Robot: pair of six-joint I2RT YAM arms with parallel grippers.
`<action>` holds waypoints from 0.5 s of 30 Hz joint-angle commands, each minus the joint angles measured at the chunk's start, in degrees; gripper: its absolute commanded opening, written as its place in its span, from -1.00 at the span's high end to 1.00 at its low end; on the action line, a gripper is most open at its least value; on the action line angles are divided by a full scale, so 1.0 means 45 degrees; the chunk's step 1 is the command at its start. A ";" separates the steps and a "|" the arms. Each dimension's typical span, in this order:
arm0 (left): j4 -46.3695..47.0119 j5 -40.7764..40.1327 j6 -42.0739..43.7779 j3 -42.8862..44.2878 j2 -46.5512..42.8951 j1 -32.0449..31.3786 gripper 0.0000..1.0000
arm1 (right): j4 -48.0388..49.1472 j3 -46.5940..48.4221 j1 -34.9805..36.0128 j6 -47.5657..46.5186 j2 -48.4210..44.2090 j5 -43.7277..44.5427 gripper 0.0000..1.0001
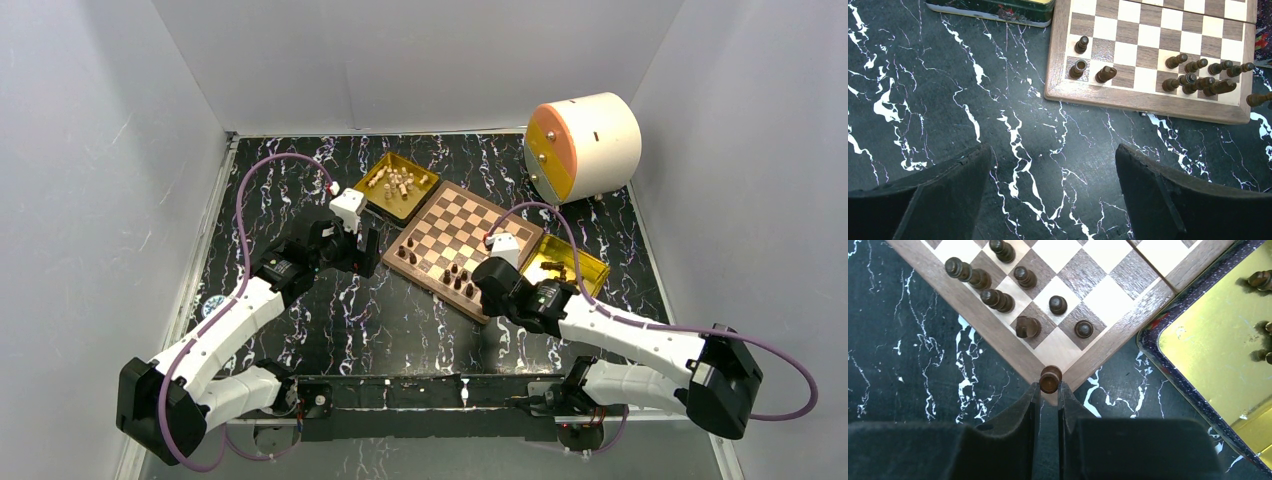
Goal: Set up the chess pieces on the board
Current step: Place the chess piece on the chessboard.
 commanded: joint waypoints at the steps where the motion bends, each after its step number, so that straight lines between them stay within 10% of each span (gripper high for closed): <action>1: 0.0074 -0.0181 0.0102 -0.0034 -0.0091 -0.0070 -0.83 | 0.1170 -0.0201 0.0167 0.0374 -0.0079 0.1077 0.68; 15: 0.0060 -0.0181 0.0104 -0.0016 -0.0146 -0.0071 -0.82 | 0.1849 -0.0391 0.0222 0.0252 0.0734 0.1169 0.67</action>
